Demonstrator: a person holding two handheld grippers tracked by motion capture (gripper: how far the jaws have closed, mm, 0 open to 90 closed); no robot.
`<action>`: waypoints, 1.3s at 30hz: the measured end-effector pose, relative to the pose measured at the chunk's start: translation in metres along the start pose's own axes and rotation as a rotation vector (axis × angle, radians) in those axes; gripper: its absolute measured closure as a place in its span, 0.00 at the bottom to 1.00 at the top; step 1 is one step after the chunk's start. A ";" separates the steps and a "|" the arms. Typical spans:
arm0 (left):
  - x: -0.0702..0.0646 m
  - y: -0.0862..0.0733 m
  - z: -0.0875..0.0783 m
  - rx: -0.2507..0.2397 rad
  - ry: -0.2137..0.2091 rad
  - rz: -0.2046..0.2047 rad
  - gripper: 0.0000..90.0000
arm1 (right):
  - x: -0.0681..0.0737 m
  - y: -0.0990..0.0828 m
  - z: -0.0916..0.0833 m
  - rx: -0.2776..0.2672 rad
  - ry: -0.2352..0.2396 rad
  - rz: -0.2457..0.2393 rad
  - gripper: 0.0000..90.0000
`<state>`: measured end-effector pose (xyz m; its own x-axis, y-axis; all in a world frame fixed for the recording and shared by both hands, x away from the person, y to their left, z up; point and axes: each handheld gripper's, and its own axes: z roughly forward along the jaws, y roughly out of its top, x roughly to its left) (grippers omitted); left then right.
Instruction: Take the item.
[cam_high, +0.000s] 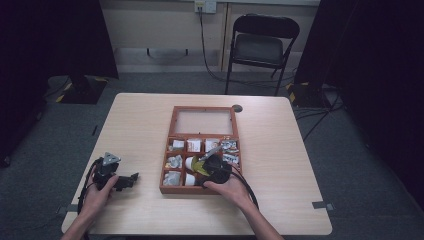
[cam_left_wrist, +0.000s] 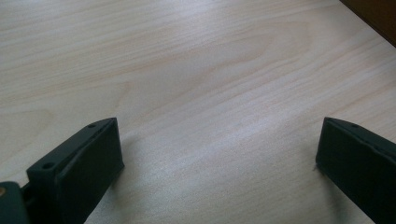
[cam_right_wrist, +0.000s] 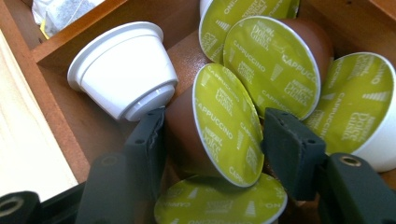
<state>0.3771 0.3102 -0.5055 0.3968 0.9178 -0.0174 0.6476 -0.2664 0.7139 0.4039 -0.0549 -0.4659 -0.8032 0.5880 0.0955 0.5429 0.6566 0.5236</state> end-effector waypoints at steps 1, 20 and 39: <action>0.000 0.000 0.000 0.000 0.000 0.000 0.00 | 0.000 0.000 0.000 0.000 0.000 0.000 0.46; 0.000 0.000 0.000 0.001 -0.003 0.001 0.00 | 0.000 -0.001 -0.001 -0.025 -0.014 -0.001 0.56; 0.000 0.000 0.000 0.001 -0.001 0.001 0.00 | -0.003 -0.003 -0.014 -0.157 -0.004 0.018 0.61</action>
<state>0.3769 0.3101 -0.5055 0.3977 0.9173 -0.0172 0.6476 -0.2674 0.7135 0.4012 -0.0655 -0.4558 -0.7925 0.6011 0.1031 0.5122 0.5644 0.6474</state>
